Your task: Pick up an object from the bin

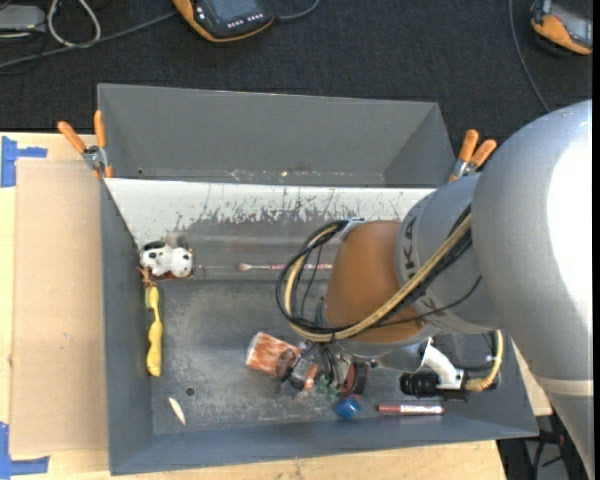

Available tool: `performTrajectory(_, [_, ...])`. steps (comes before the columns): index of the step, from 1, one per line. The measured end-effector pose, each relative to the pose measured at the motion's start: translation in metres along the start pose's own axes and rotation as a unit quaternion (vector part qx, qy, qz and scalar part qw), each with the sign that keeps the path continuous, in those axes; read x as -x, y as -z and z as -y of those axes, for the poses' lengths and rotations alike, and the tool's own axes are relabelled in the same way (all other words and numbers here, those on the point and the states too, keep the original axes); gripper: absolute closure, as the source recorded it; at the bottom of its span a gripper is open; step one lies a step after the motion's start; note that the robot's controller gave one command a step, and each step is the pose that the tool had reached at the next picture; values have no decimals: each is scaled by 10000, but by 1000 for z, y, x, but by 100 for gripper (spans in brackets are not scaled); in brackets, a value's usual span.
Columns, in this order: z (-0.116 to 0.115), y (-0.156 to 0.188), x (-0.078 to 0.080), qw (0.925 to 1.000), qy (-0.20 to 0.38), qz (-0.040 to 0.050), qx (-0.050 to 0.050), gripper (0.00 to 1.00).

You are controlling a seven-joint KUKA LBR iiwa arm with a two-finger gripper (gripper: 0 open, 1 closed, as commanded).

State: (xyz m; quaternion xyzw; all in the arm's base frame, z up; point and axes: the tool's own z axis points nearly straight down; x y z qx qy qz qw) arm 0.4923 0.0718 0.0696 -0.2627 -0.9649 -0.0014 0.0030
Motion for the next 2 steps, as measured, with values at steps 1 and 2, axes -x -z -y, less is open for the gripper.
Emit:
performTrajectory(1, [2,37,-2,10000,3,-41,-33,100])
performTrajectory(2, [2,88,-2,10000,13,-46,-38,100])
